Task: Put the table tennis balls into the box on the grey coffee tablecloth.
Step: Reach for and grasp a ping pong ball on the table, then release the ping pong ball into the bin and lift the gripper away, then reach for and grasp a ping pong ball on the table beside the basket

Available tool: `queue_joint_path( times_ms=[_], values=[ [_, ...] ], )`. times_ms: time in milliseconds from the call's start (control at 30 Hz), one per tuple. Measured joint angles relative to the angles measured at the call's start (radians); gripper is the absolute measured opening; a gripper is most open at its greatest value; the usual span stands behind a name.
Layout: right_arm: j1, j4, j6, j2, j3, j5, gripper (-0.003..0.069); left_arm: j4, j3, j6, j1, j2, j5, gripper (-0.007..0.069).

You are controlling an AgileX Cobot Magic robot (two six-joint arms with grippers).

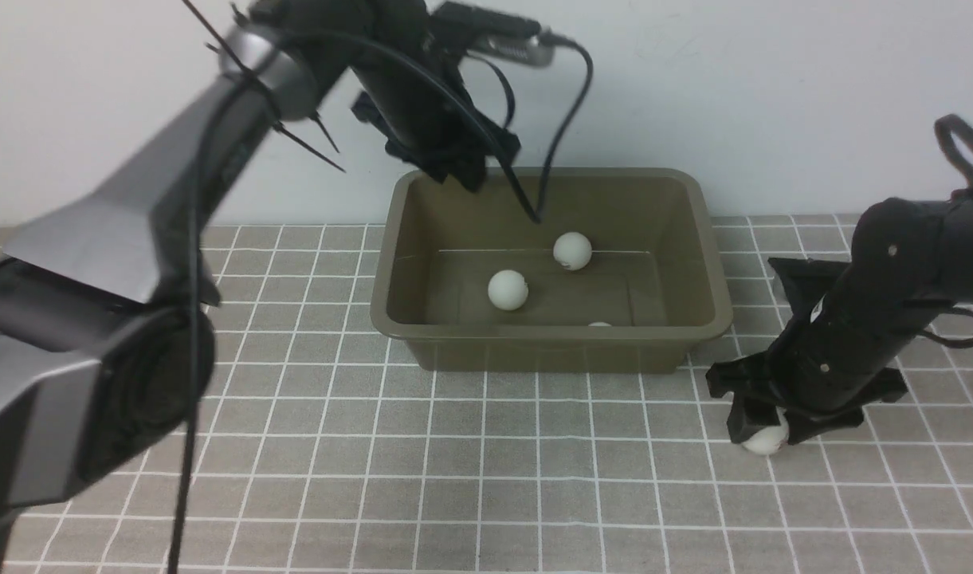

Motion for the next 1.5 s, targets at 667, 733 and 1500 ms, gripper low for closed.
queue_joint_path(
  times_ms=[667, 733, 1500],
  values=[
    [0.021, 0.173, -0.179, 0.09, -0.53, 0.162, 0.0489, -0.126, 0.243, 0.078, 0.275, -0.041, -0.002, -0.0005],
    [0.021, 0.163, -0.18, 0.14, -0.6, 0.201, 0.0564, -0.135, 0.244, 0.087, 0.275, -0.018, -0.004, -0.0001],
    [-0.205, -0.121, -0.025, -0.001, -0.544, 0.405, 0.0006, -0.341, 0.246, 0.223, 0.275, 0.145, -0.067, 0.0437]
  ],
)
